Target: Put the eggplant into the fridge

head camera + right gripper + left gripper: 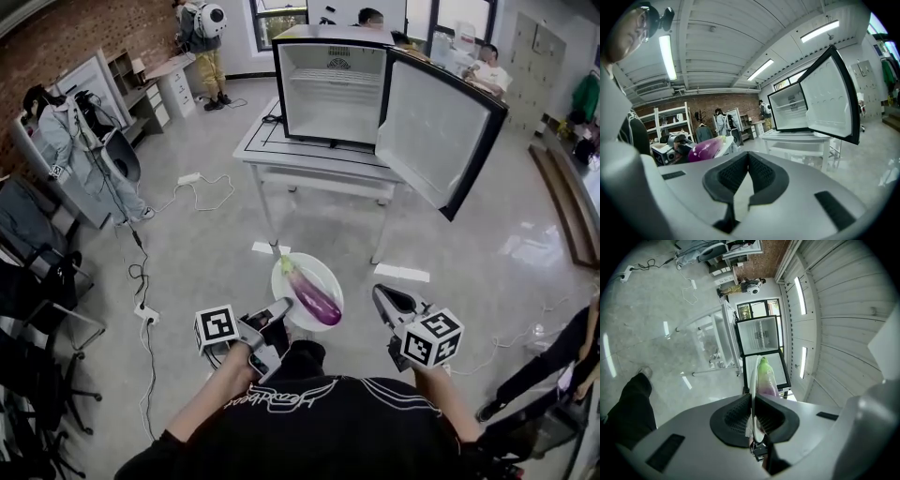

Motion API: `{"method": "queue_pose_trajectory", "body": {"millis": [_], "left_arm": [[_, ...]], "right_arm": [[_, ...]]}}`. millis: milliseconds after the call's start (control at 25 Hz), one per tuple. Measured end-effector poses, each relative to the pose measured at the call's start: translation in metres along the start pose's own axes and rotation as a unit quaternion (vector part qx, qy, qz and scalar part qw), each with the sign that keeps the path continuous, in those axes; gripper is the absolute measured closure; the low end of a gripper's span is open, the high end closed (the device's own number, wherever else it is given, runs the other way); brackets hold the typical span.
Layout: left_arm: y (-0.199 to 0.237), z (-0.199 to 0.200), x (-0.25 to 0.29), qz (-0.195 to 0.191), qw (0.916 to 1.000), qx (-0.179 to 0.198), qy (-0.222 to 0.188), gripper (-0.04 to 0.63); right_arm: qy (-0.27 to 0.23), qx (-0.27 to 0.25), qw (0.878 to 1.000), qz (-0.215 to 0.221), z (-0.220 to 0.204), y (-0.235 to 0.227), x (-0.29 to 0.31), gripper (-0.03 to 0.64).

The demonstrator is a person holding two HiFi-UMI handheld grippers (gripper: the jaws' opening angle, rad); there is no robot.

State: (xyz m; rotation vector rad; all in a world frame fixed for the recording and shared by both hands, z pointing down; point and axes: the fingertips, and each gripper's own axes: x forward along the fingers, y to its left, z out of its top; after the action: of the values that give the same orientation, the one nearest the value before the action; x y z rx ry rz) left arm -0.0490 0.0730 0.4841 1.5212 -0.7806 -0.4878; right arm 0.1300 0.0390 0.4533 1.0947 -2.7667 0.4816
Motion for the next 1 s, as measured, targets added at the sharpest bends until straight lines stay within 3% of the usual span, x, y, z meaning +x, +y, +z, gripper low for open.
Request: {"method": "queue_pose_trajectory", "body": {"millis": [360,680,1000], "left_arm": [[0.005,0.054,0.047,-0.004,0.9997,0.002,0.023,0.566],[0.014,0.154,0.108,-0.004,0.9994,-0.011,0.032,0.565],[0.014,0.263,0.186,0.005,0.9977,-0.007,0.067,0.566]], "right_arm": [[-0.004,0.010,1.000,-0.015,0.016,-0.041,0.054,0.611],[0.011,0.025,0.999,-0.031,0.042,-0.095,0.143,0.611],[0.018,0.036,0.998,-0.056,0.088,-0.158,0.243,0.611]]}}
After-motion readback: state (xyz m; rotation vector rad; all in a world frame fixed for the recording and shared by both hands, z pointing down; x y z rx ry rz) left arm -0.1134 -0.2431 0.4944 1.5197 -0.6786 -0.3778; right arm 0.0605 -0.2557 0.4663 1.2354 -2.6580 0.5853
